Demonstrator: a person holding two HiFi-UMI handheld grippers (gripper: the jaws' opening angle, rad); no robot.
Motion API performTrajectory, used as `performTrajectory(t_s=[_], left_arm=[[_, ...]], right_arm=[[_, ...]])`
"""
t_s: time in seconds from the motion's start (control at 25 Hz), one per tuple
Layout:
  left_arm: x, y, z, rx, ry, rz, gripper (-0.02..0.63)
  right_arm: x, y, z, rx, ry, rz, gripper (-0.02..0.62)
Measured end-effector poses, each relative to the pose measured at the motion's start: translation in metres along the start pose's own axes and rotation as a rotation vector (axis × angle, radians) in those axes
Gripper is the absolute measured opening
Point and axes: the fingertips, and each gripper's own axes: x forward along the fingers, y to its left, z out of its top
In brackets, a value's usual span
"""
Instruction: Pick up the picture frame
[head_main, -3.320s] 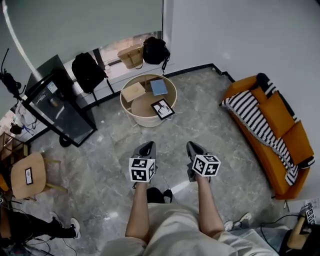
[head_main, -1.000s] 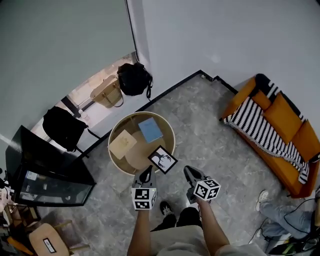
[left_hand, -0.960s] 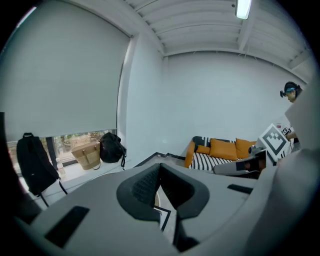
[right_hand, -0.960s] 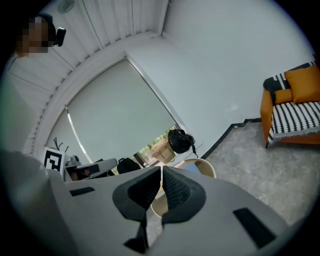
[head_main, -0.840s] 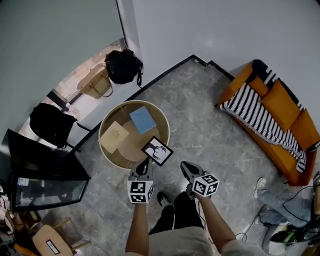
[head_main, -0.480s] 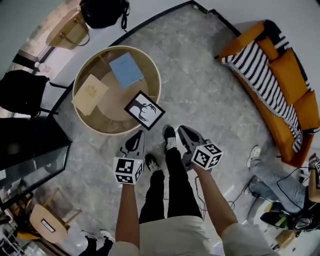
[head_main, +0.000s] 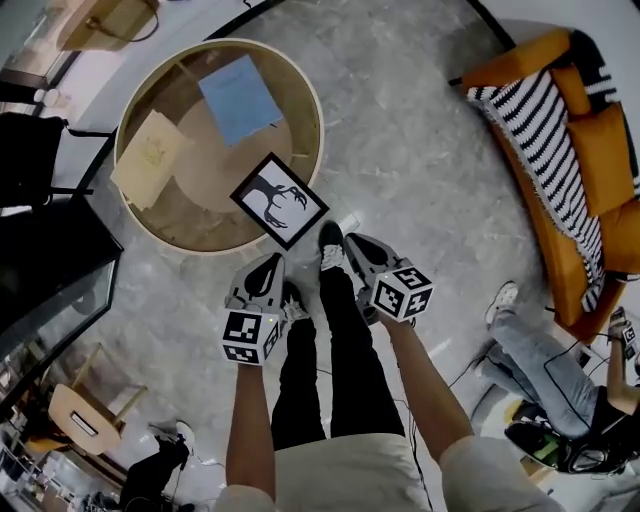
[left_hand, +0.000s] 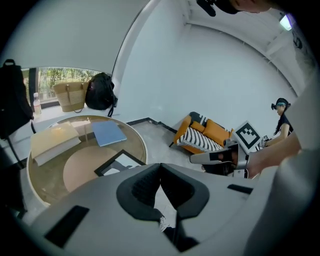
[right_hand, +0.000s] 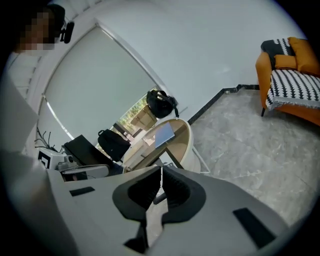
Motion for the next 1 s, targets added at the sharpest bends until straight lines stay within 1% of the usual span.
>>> performTrajectory(t_s=[0.16,0.32,0.48,0.64,0.76,0.84,0.92,1.0], left_arm=[[0.031,0.017,-0.019,-0.048,0.046,0.036,0.021],[0.062,0.033,-0.026,-0.059,0.067,0.045,0.021],[0.082,0.047,-0.032,-0.048,0.080,0.056,0.021],[0.091,0.064,-0.033,-0.055,0.063,0.075,0.021],[0.093,0.068,-0.041,-0.058,0.064,0.079,0.021],[0.095,0.069,-0.049,-0.038,0.090,0.064,0.021],[0.095,0.069,-0.060,-0.004,0.133,0.052,0.021],[0.098,0.068,-0.069,0.001,0.159,0.047,0.021]], right_arm=[[0.038,-0.020,-0.002,-0.018,0.067,0.034,0.039],[0.064,-0.041,0.007,-0.074,0.090,0.021,0.039],[0.079,-0.054,0.012,-0.094,0.087,0.037,0.039],[0.091,-0.063,0.017,-0.112,0.068,0.039,0.038],[0.094,-0.069,0.017,-0.186,0.070,0.014,0.038],[0.098,-0.067,0.015,-0.212,0.065,0.049,0.038],[0.102,-0.063,0.007,-0.155,0.056,0.115,0.038],[0.101,-0.067,-0.003,-0.064,0.047,0.133,0.038]])
